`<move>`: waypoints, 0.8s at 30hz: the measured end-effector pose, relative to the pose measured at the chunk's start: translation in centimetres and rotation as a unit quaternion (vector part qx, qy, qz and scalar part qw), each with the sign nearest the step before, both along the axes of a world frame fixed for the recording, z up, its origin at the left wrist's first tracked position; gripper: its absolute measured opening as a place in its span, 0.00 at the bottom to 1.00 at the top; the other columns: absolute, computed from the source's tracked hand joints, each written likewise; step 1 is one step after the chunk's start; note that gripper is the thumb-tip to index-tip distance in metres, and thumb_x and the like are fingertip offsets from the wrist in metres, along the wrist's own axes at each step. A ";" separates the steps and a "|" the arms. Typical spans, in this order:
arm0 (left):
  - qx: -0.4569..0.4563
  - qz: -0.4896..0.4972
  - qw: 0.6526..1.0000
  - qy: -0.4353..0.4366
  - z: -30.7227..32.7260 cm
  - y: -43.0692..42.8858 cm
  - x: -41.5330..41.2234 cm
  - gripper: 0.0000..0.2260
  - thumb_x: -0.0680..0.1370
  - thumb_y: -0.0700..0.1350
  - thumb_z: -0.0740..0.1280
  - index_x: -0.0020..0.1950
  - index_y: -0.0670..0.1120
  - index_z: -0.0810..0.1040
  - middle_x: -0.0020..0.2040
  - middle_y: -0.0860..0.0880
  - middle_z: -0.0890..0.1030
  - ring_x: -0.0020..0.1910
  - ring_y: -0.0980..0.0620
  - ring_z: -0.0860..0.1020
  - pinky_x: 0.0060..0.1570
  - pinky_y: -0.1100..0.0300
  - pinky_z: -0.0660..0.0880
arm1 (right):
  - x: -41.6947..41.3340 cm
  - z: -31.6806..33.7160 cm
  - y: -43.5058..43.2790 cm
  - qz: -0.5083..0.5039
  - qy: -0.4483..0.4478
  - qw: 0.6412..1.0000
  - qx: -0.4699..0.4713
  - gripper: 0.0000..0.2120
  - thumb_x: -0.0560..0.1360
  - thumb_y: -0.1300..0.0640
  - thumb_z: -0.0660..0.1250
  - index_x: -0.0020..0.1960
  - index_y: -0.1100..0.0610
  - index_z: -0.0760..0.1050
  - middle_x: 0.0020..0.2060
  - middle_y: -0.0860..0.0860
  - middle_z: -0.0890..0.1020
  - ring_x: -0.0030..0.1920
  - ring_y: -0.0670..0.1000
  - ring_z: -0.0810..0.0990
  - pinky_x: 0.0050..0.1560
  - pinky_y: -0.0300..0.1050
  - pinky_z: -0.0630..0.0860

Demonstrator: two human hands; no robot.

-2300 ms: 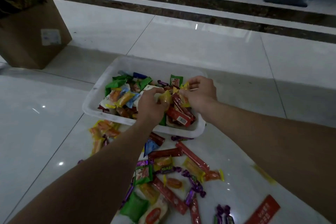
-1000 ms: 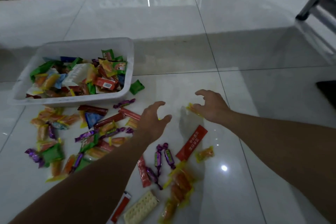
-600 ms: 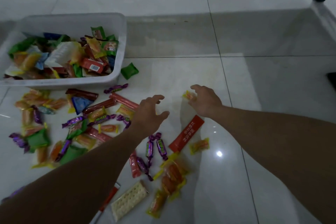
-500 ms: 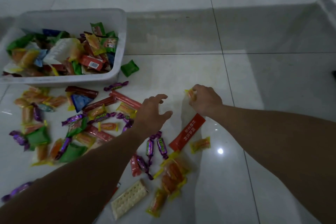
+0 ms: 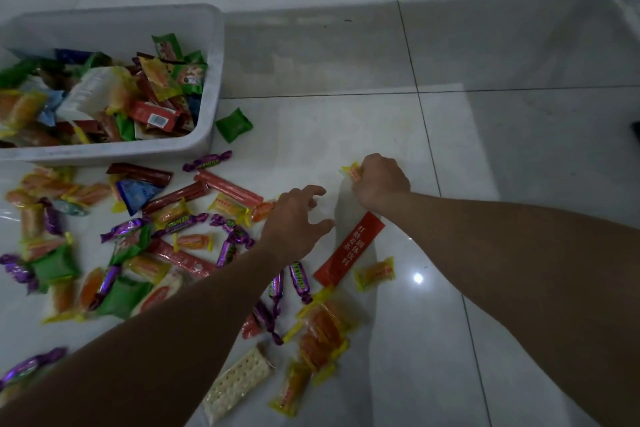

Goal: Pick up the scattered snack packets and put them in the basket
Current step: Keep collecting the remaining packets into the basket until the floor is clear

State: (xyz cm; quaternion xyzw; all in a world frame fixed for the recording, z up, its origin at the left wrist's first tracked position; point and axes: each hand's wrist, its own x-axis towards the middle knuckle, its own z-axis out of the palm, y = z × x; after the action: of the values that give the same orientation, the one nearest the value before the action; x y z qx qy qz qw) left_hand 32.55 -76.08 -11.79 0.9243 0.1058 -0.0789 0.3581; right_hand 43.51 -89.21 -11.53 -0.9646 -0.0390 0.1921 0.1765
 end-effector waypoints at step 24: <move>-0.017 0.068 0.995 0.076 1.5 -1.8 0.9 0.07 0.74 0.45 0.72 0.47 0.41 0.82 0.47 0.43 0.82 0.48 0.45 0.80 0.44 0.58 0.73 | -0.6 3.3 -2.0 -0.073 -0.119 0.974 0.179 0.07 0.72 0.60 0.70 0.50 0.57 0.81 0.48 0.54 0.81 0.48 0.53 0.80 0.50 0.47 0.78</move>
State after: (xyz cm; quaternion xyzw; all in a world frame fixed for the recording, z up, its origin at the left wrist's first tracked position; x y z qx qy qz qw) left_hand 33.49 -77.92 -10.25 0.9001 0.1940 -0.1258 0.3693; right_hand 42.91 -91.20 -8.20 -0.9334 -0.0228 0.0524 0.3542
